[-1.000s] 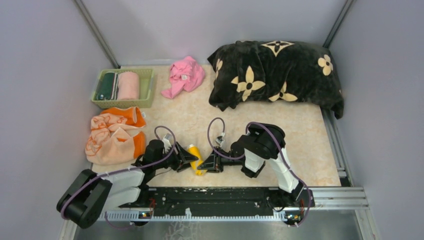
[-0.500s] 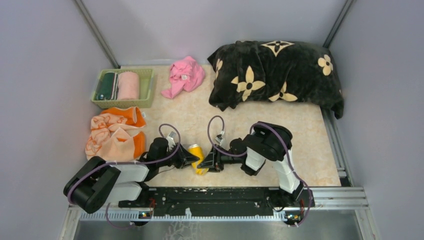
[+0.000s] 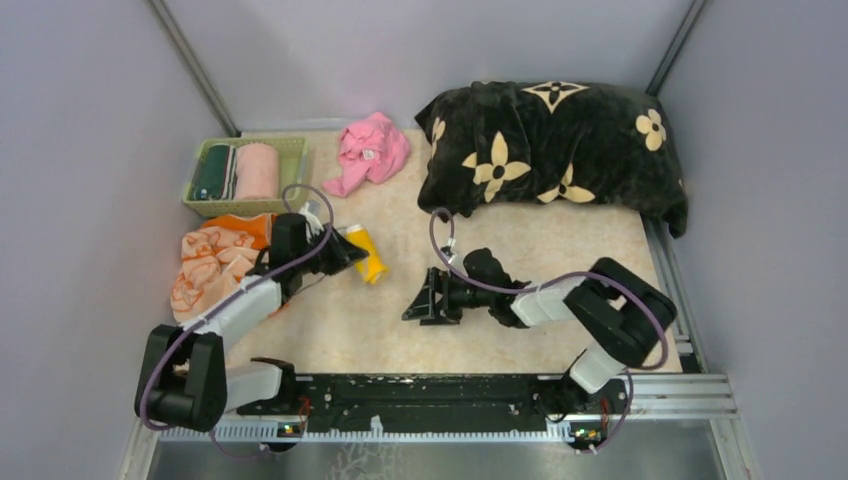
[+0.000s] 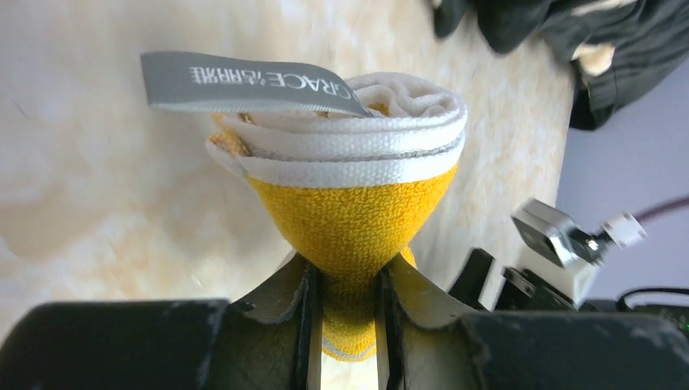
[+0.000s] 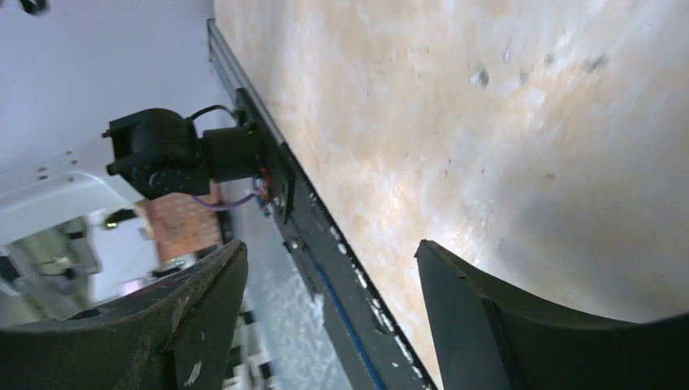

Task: Roll the towels
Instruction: Place the towel in the bin.

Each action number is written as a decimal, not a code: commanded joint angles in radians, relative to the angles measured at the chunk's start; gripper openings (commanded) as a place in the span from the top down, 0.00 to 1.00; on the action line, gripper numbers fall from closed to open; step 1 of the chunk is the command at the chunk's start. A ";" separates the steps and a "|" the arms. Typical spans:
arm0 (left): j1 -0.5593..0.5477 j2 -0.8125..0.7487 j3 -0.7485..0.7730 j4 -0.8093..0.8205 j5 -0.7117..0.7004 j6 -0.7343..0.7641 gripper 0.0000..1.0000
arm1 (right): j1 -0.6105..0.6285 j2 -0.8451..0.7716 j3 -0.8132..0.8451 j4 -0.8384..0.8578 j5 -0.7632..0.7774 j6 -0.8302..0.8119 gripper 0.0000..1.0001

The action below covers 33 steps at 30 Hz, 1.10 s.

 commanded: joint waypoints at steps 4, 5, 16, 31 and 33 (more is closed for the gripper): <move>0.164 0.118 0.366 -0.377 0.046 0.406 0.90 | -0.069 -0.230 0.198 -0.592 0.090 -0.430 0.21; 0.186 0.139 0.418 -0.418 0.047 0.448 0.90 | -0.077 -0.242 0.213 -0.625 0.102 -0.463 0.20; 0.374 0.390 0.919 -0.679 -0.052 0.732 0.89 | -0.090 -0.303 0.300 -0.811 0.272 -0.739 0.09; 0.516 0.808 1.466 -0.863 -0.307 0.857 0.92 | -0.090 -0.332 0.304 -0.878 0.391 -0.826 0.09; 0.535 0.852 1.526 -0.878 -0.309 0.850 0.93 | -0.089 -0.333 0.308 -0.888 0.405 -0.832 0.09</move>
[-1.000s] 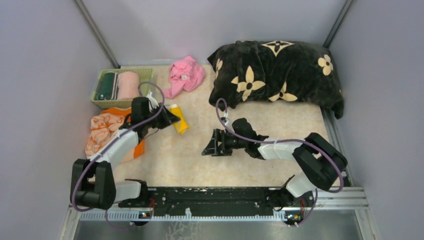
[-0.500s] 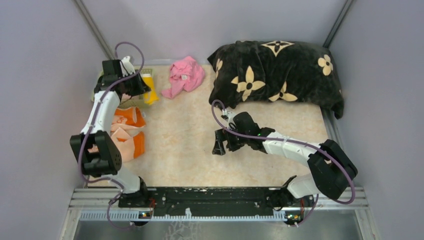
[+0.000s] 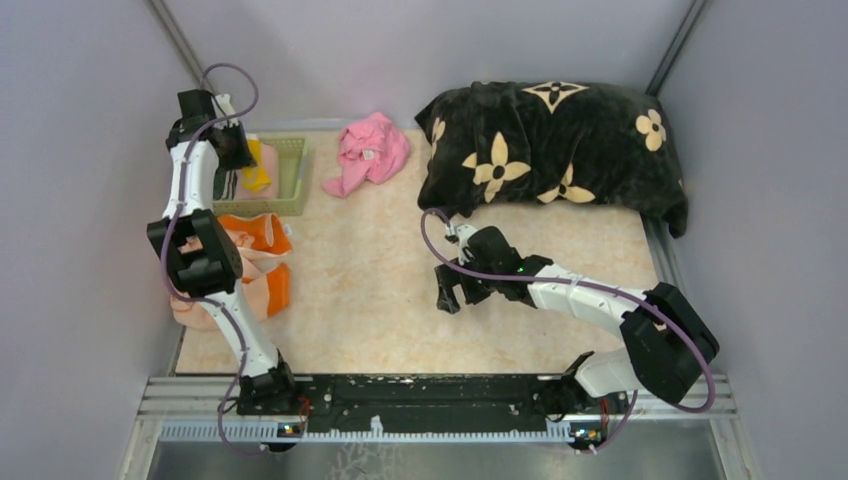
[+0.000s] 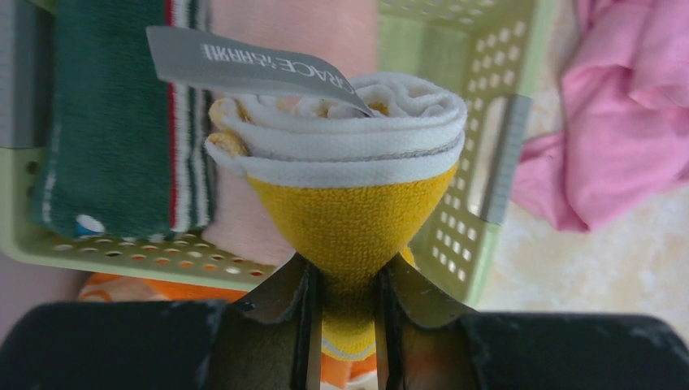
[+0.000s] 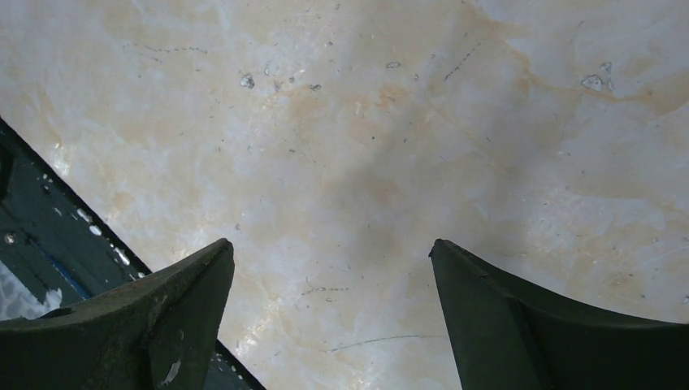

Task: Roll the towels
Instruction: Place the towel in the bin.

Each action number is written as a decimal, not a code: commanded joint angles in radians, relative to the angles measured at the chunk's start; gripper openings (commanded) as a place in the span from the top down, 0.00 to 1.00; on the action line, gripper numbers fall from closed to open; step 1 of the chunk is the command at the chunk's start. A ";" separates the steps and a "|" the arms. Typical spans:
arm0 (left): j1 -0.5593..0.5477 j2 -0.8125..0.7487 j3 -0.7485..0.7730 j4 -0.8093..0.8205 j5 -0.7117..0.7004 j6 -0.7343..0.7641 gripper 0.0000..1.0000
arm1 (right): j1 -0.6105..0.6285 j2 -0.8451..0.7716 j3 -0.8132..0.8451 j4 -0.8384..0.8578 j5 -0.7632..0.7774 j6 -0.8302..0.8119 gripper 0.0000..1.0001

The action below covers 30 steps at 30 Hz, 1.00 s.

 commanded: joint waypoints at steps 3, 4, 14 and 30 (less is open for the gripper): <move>0.053 0.115 0.172 -0.064 -0.055 0.041 0.93 | -0.010 -0.045 0.049 -0.014 0.065 -0.039 0.09; 0.058 0.134 0.188 -0.064 -0.054 0.049 0.93 | -0.009 -0.042 0.045 -0.011 0.068 -0.041 0.09; 0.127 0.268 0.208 -0.078 -0.098 0.119 0.93 | -0.009 -0.027 0.038 -0.002 0.064 -0.050 0.10; 0.124 0.347 0.189 0.106 -0.210 0.225 0.72 | -0.010 0.030 0.043 0.006 0.081 -0.056 0.10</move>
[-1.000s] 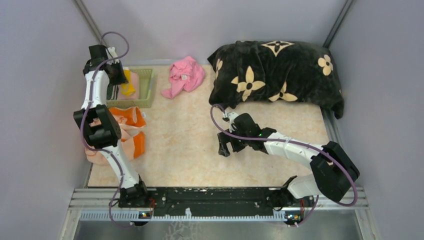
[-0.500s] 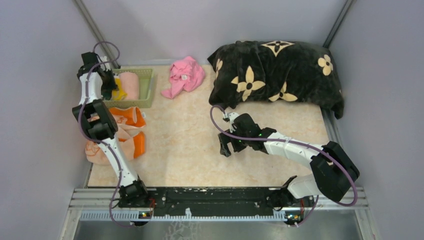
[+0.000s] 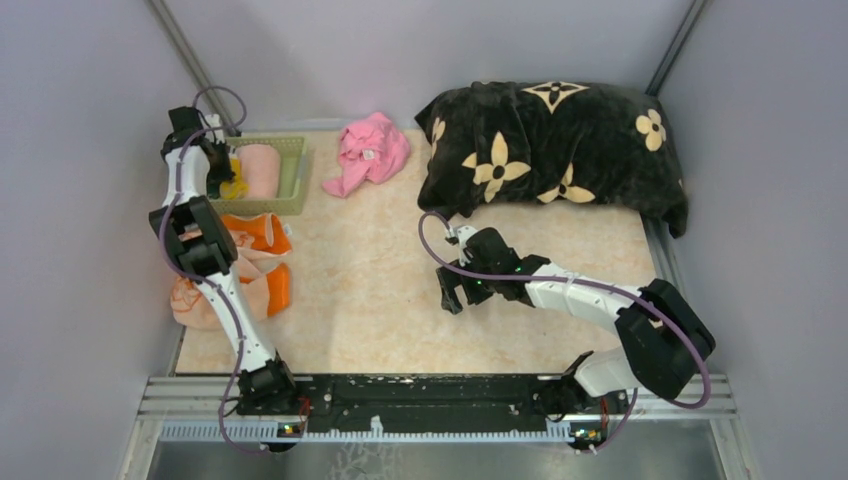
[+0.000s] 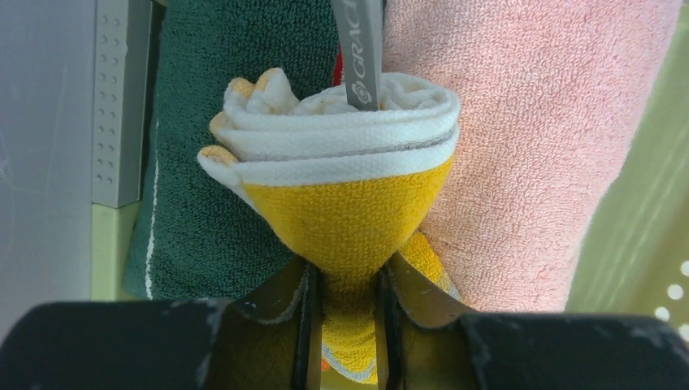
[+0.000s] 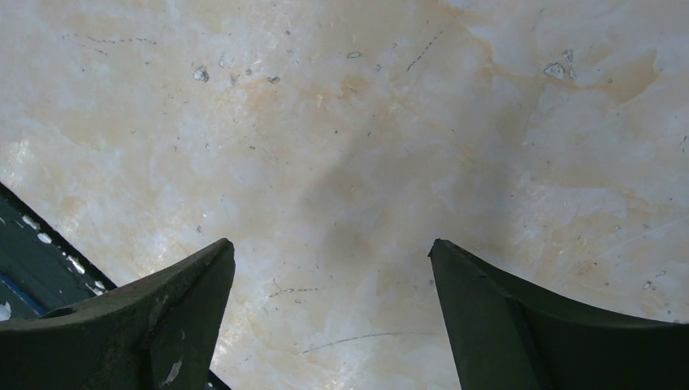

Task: Roll the towels
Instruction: Place the towel in the bin.

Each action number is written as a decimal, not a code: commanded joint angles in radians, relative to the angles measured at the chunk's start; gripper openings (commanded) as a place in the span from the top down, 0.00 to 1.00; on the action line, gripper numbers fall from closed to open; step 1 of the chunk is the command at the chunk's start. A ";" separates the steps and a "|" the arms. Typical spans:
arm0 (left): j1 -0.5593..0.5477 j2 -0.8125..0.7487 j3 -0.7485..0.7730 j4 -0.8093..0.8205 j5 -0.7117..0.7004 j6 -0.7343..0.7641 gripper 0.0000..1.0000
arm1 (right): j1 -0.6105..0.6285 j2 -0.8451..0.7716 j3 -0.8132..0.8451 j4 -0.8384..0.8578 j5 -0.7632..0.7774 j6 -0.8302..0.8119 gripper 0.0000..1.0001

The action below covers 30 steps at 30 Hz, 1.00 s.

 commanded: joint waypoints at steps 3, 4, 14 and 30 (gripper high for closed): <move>-0.007 0.053 -0.022 0.109 -0.065 0.094 0.61 | -0.009 0.023 0.047 0.030 0.011 -0.017 0.10; -0.011 0.057 -0.023 0.109 -0.056 0.091 0.57 | -0.009 0.025 0.049 0.030 0.010 -0.017 0.10; -0.018 -0.013 -0.001 0.118 -0.046 0.029 0.36 | -0.009 0.010 0.055 0.011 0.002 -0.017 0.11; -0.015 -0.066 -0.058 0.125 -0.006 0.047 0.36 | -0.009 -0.008 0.047 0.023 -0.006 -0.020 0.11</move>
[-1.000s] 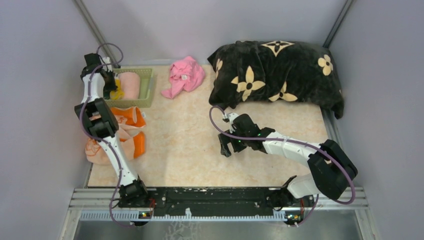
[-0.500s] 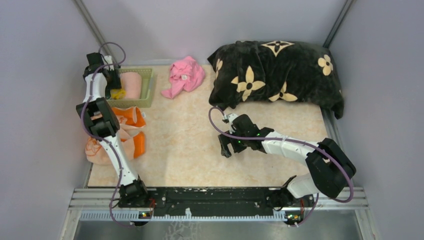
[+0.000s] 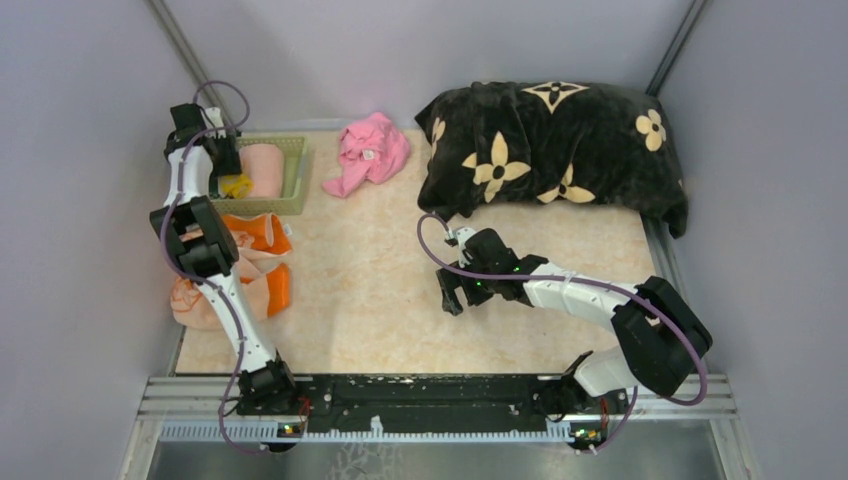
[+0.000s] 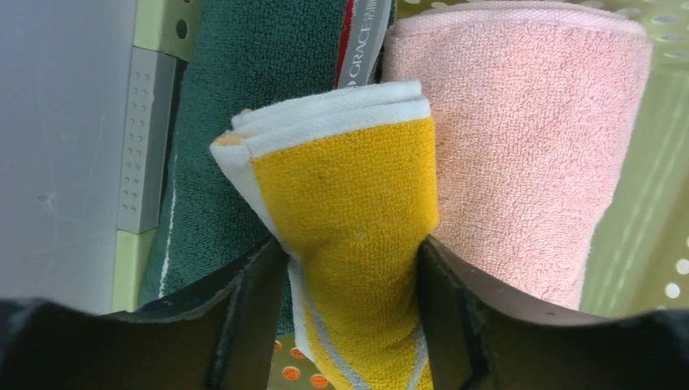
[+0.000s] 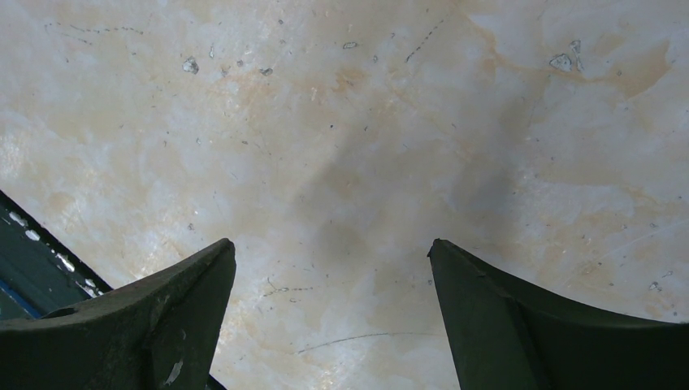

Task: Roll the towels
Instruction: Place the towel in the bin.

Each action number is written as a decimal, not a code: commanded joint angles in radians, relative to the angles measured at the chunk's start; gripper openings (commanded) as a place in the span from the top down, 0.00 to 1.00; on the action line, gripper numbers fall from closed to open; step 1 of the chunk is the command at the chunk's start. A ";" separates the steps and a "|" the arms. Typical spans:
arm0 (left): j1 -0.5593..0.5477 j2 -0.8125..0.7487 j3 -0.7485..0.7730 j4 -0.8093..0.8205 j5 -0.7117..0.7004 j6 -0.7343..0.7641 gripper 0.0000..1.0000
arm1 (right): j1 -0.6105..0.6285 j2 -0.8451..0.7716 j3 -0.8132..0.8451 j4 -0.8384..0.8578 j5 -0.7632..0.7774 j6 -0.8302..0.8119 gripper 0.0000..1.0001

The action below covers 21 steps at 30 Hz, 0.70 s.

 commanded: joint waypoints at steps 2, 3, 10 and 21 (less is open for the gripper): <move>0.004 -0.024 -0.029 0.033 0.025 0.067 0.45 | -0.009 -0.032 0.046 0.028 -0.008 -0.014 0.11; 0.004 -0.018 -0.034 0.043 0.036 0.086 0.49 | -0.009 -0.032 0.046 0.027 -0.007 -0.014 0.11; 0.006 0.009 -0.037 0.120 0.129 0.247 0.57 | -0.010 -0.029 0.048 0.023 -0.011 -0.016 0.11; 0.006 0.006 -0.149 0.171 0.167 0.330 0.41 | -0.009 -0.006 0.059 0.026 -0.017 -0.022 0.11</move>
